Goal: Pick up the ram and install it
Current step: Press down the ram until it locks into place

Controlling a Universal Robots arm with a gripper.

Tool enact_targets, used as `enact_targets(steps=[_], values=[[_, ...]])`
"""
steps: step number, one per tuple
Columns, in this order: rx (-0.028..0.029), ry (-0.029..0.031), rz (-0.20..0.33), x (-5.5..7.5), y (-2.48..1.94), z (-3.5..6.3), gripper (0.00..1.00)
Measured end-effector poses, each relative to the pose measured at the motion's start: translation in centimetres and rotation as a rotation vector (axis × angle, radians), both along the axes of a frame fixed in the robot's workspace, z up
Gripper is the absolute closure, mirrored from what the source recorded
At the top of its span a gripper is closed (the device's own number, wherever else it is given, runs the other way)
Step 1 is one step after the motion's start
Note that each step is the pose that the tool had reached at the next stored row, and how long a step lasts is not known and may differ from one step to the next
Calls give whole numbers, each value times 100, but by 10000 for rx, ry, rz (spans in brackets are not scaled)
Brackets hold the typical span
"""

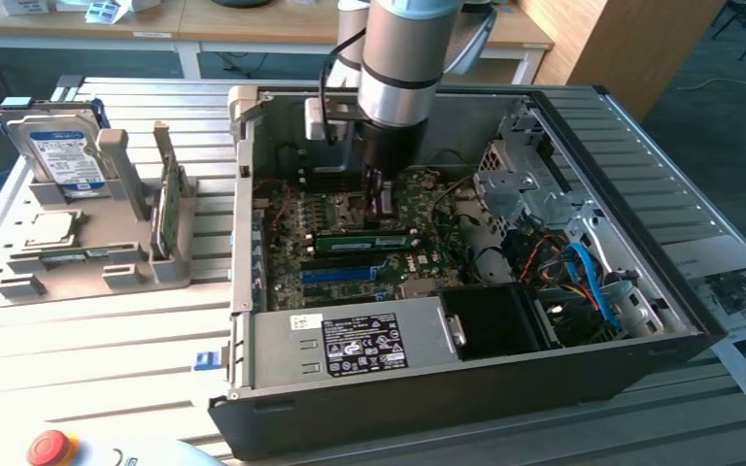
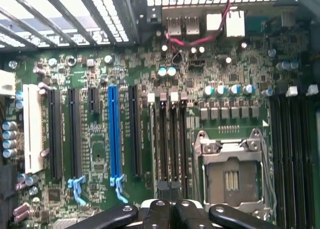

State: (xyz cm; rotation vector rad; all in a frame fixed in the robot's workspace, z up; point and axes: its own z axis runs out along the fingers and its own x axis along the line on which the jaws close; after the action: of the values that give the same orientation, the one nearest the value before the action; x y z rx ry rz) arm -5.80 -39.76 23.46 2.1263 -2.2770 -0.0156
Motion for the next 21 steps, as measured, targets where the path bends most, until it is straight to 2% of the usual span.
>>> enact_targets(steps=[7, 12, 21], values=[[0, 0, 0, -117, 38, -1, 90], [0, 0, 1, -124, 40, -1, 90], [0, 0, -1, -128, -4, -1, 90]])
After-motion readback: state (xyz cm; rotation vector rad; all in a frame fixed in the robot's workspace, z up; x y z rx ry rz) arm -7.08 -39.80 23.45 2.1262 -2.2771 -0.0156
